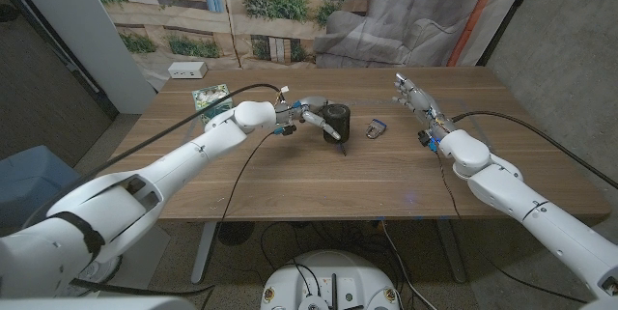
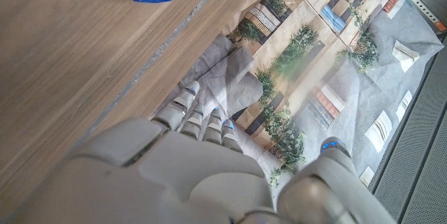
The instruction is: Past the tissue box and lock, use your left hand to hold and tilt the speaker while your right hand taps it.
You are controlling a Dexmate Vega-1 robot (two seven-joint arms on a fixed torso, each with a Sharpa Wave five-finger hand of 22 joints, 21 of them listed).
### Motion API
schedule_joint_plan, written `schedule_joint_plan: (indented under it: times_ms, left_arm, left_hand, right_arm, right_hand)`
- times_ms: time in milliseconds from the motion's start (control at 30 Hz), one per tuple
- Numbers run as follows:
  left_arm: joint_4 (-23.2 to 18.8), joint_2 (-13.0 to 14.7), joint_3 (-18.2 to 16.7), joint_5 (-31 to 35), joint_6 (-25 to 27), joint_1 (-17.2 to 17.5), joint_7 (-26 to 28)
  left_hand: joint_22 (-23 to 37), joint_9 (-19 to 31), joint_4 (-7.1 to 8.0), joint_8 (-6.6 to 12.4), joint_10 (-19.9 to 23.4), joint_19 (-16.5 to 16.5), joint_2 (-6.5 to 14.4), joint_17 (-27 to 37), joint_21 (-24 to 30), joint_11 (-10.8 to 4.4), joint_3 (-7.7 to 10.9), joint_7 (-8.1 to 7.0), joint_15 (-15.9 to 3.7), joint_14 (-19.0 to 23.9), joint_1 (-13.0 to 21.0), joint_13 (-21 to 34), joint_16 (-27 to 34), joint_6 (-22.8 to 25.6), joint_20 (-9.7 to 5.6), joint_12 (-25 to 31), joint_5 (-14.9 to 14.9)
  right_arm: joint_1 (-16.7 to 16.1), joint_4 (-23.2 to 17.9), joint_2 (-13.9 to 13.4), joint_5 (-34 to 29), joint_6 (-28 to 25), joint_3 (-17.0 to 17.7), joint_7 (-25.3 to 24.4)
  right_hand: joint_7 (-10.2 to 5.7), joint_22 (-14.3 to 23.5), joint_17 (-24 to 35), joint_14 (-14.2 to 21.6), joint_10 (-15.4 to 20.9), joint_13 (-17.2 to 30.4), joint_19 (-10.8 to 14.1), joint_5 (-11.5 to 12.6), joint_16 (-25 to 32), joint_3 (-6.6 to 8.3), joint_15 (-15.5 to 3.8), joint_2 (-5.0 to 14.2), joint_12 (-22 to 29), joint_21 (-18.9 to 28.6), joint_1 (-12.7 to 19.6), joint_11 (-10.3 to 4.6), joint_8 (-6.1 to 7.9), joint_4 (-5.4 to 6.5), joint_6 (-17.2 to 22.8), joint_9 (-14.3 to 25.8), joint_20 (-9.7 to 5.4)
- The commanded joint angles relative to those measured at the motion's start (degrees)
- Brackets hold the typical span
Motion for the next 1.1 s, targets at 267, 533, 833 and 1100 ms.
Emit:
schedule_joint_plan:
  times_ms: [267, 533, 833, 1100]
  left_arm:
    - [-4.93, 3.00, -0.11, 16.22, -2.90, 5.01, 19.98]
    - [-4.59, 2.47, -0.21, 18.65, -3.71, 6.43, 23.60]
    - [-2.90, 1.51, -0.03, 19.04, -3.90, 7.18, 24.97]
    - [-3.26, 1.92, -0.14, 18.76, -2.98, 7.56, 24.54]
  left_hand:
    - [0.09, 0.21, 1.73, 0.96, 16.70, -0.47, 14.42, -0.14, -0.13, -12.64, 1.49, -8.75, -7.96, -1.23, -1.79, 1.07, 0.17, 19.52, -1.63, -0.56, -0.20]
    - [0.13, 0.07, 1.58, 0.98, 16.95, -2.21, 14.18, -0.36, -0.72, -12.75, 1.13, -9.27, -8.16, -1.89, -1.88, 0.55, 0.22, 20.20, -1.91, -1.13, -0.26]
    - [0.12, -0.14, 1.43, 0.69, 17.15, -3.56, 14.03, -0.45, -1.06, -12.80, 0.68, -9.98, -8.33, -2.17, -1.80, -0.05, 0.56, 20.44, -1.26, -1.78, -0.31]
    - [0.06, -0.36, 1.55, -0.66, 15.70, -3.85, 13.59, -0.63, -0.96, -12.89, 0.02, -10.34, -7.93, -2.31, -2.24, -0.94, 0.83, 19.02, -0.89, -3.12, -0.41]
  right_arm:
    - [0.45, 6.04, 5.06, 2.72, 3.77, 0.19, -0.60]
    - [-0.12, 6.28, 5.46, 3.60, 3.57, 0.67, -1.56]
    - [-0.44, 6.08, 5.43, 3.62, 2.86, 0.74, -2.43]
    - [-0.48, 6.35, 5.70, 3.56, 2.89, 0.57, -2.78]
  right_hand:
    - [-0.01, 0.12, 0.06, 0.36, 0.90, 0.09, 0.32, 0.57, 0.53, 0.05, 0.08, 0.99, 0.41, 0.14, -0.02, 0.35, -0.03, 0.27, 0.48, 0.03, 0.03]
    - [-0.51, 0.12, 0.09, 0.69, 1.63, 0.09, 0.55, 0.64, 0.62, 0.03, 0.08, 1.30, 0.59, 0.17, -0.17, 0.37, -0.08, 0.39, 0.68, 0.02, 0.08]
    - [-0.41, 0.12, 0.10, 0.93, 1.72, 0.09, 0.75, 0.67, 0.67, -0.01, 0.02, 1.42, 0.53, 0.20, -0.23, 0.38, -0.13, 0.42, 0.78, 0.02, 0.06]
    - [-0.41, 0.12, 0.09, 0.98, 1.77, 0.10, 0.84, 0.70, 0.64, -0.04, 0.02, 1.49, 0.47, 0.20, -0.23, 0.38, -0.17, 0.42, 0.84, 0.02, 0.04]
